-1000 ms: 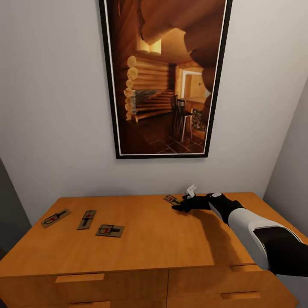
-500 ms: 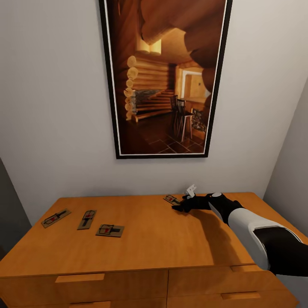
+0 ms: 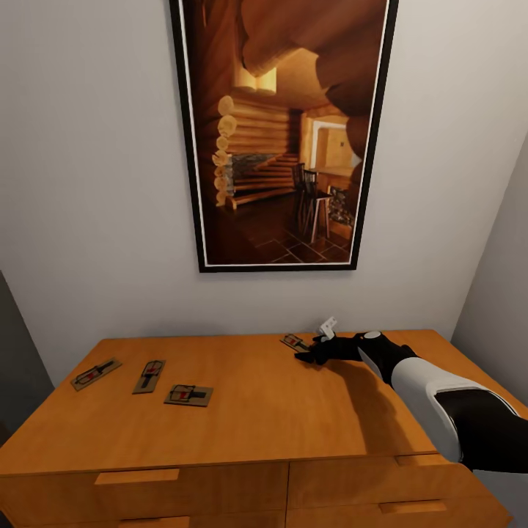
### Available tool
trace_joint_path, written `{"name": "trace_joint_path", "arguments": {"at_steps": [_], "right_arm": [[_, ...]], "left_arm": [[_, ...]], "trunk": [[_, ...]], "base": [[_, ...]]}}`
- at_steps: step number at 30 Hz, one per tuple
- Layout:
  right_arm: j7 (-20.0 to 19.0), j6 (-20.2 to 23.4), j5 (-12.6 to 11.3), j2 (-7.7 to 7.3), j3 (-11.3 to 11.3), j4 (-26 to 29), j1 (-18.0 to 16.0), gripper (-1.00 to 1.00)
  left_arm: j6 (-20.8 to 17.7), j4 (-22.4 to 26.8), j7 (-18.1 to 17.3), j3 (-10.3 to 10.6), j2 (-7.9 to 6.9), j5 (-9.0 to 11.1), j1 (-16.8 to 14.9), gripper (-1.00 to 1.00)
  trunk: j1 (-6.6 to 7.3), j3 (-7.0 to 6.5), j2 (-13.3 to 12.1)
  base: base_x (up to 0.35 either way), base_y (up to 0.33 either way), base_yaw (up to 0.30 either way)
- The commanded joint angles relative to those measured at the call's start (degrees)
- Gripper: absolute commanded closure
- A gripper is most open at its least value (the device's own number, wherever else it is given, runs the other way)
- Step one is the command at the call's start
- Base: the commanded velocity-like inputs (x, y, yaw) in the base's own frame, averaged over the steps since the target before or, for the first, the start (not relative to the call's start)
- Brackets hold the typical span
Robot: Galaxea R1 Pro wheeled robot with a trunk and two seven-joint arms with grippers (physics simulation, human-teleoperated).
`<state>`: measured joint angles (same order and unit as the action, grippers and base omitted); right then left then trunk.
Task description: Take the four mousetraps from the cabinet in the bathroom and place them on the bathroom floor. Make sure all four end up on the same floor surface, and ensure that at least two of them are either under or directly next to the same bathroom sink.
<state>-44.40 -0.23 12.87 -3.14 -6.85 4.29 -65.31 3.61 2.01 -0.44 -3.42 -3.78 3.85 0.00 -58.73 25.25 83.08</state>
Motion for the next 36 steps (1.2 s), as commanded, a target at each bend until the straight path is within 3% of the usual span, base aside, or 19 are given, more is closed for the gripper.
{"name": "trace_joint_path", "arguments": {"at_steps": [1,7,8,36], "right_arm": [[0.0,0.0,0.5,0.00,-0.9,-0.1,0.0,-1.00],[0.0,0.0,0.5,0.05,-0.9,-0.2,0.0,-1.00],[0.0,0.0,0.5,0.05,-0.9,-0.2,0.0,1.00],[0.0,0.1,0.5,0.31,-0.9,0.2,0.0,1.00]], "left_arm": [[0.0,0.0,0.0,0.0,0.00,0.0,0.0,-1.00],[0.0,0.0,0.0,0.0,0.00,0.0,0.0,-1.00],[0.0,0.0,0.0,0.0,0.00,0.0,0.0,-1.00],[0.0,0.0,0.0,0.0,-0.10,0.0,0.0,-1.00]], "trunk": [[0.00,0.01,0.0],[0.00,0.01,0.0],[0.00,0.01,0.0],[0.00,0.01,0.0]], "base": [[0.000,0.000,0.000],[0.000,0.000,0.000],[0.000,0.000,0.000],[0.000,0.000,0.000]]}}
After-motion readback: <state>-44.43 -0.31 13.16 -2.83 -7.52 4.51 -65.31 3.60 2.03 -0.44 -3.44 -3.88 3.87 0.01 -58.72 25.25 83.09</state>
